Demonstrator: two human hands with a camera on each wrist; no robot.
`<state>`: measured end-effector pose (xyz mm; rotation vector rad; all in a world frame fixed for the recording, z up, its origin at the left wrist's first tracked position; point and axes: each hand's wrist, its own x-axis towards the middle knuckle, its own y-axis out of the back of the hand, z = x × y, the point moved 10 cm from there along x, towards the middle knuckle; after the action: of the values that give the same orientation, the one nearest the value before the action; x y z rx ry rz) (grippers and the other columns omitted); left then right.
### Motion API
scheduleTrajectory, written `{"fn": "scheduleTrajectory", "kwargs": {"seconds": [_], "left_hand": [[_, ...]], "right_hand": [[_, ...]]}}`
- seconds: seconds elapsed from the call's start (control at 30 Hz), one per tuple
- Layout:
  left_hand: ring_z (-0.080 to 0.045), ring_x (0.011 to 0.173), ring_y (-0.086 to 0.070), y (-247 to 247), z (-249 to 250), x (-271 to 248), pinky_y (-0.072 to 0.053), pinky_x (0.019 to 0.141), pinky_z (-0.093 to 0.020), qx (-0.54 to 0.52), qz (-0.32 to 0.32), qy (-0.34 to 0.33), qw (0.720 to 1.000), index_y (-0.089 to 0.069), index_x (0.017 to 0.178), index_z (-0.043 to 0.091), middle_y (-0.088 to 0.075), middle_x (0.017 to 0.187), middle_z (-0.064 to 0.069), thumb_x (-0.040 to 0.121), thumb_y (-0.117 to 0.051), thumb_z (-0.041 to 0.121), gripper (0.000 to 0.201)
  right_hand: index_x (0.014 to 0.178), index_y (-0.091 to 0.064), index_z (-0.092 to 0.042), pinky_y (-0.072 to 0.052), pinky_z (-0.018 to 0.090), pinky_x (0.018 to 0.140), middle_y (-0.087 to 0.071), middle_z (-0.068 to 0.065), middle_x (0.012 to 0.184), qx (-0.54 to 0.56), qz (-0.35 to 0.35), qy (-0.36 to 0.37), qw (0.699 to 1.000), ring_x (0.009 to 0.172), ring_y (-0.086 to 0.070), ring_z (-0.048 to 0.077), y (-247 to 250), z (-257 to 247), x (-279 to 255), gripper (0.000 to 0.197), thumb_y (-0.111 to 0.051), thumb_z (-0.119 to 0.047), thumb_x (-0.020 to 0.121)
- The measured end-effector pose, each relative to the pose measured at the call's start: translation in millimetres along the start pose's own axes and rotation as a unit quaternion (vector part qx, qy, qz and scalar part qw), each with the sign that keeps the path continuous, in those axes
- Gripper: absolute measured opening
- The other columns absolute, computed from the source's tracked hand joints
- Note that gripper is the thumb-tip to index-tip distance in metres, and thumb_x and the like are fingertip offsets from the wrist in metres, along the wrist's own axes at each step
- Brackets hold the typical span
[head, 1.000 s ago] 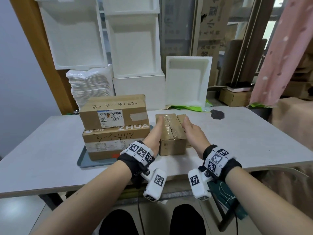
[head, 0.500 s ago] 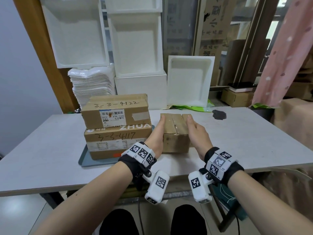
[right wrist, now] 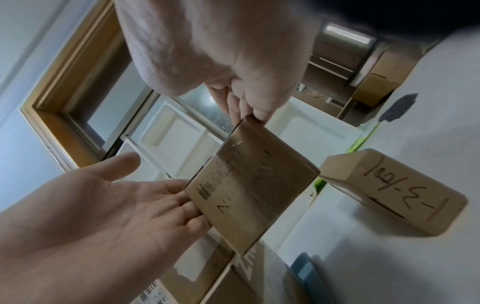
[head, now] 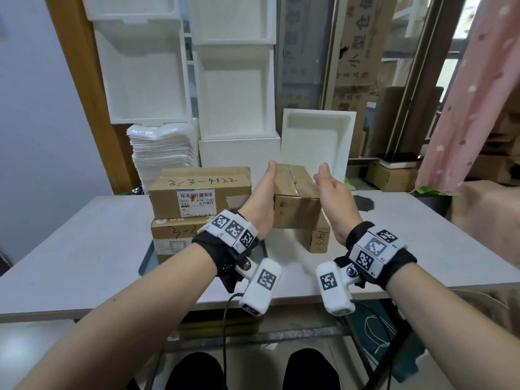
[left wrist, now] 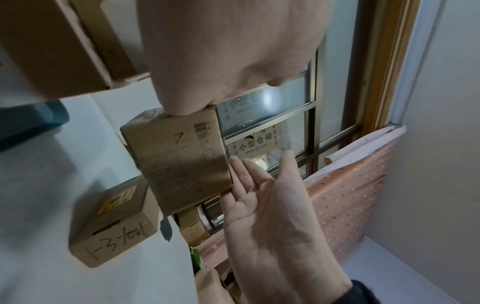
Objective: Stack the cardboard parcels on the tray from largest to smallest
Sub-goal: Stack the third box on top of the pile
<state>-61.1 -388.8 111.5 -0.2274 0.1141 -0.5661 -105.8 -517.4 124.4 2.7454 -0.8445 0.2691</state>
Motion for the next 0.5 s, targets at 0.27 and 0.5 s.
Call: {"fn": "scheduleTrajectory", "kwargs": {"seconds": [0.27, 0.5], "left_hand": [[-0.012, 0.079, -0.074, -5.2, 59.4, -30.1, -0.057, 0.060, -0.024, 0.018, -0.016, -0.033, 0.999, -0.063, 0.103, 0.022, -0.073, 0.102, -0.003, 0.095, -0.019, 0.069, 0.065], [-0.018, 0.089, -0.072, 36.0, 108.3, -55.0, -0.054, 0.074, -0.034, 0.028, -0.001, -0.075, 0.997, -0.063, 0.101, 0.020, -0.074, 0.102, -0.005, 0.095, -0.017, 0.068, 0.067]], "right_hand": [[0.138, -0.053, -0.022, -0.034, 0.041, 0.113, -0.054, -0.005, 0.142, 0.007, 0.007, 0.041, 0.999, 0.131, -0.048, 0.015, 0.4, -62.0, -7.3, 0.097, -0.028, -0.086, 0.070], [0.121, -0.064, -0.022, -0.041, 0.035, 0.102, -0.067, -0.008, 0.108, 0.012, -0.034, 0.082, 0.996, 0.113, -0.058, 0.015, -46.6, -112.2, -17.3, 0.082, -0.028, -0.082, 0.079]]}}
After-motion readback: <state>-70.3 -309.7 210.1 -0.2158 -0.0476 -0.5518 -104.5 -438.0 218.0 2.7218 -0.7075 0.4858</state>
